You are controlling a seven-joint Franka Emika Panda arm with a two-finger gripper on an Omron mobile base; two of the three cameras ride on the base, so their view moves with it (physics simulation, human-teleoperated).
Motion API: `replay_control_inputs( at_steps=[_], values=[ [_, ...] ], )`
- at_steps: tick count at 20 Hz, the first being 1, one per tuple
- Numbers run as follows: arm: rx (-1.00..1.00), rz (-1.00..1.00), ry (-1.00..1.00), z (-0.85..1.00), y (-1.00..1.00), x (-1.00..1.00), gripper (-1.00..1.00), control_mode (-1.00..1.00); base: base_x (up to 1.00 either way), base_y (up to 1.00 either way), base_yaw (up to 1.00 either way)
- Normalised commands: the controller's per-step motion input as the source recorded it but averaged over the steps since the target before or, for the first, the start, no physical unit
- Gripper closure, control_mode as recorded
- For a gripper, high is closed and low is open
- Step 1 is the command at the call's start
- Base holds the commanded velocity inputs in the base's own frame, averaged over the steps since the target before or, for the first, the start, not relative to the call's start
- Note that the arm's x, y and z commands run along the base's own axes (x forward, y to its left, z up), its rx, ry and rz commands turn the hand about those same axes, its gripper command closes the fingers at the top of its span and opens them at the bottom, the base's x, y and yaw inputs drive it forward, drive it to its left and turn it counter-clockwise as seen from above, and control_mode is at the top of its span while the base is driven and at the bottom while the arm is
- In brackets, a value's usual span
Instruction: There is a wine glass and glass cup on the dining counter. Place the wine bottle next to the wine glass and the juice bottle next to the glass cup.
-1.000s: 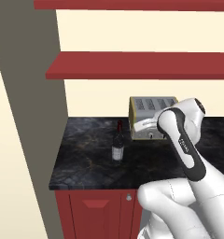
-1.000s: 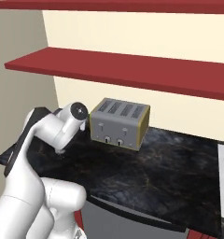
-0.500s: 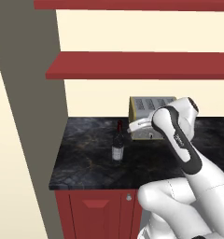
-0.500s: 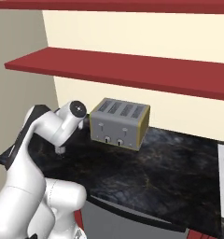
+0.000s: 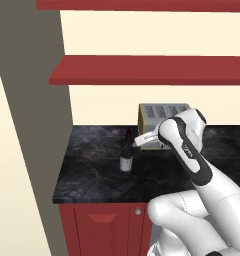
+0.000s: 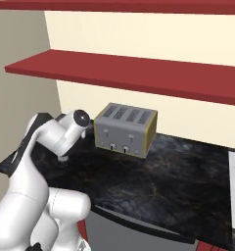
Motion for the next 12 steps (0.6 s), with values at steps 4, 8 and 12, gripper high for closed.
replay_control_inputs(
  at_steps=[4,8,12],
  values=[
    [0.00,0.02,0.00,-0.12,0.00,0.14,-1.00,-1.00,0.00,0.00,0.00],
    [0.00,0.01,0.00,-0.08,0.00,0.17,-1.00,-1.00,0.00,0.00,0.00],
    [0.00,0.00,0.00,-0.06,0.04,0.18,-1.00,-1.00,0.00,0.00,0.00]
  ],
)
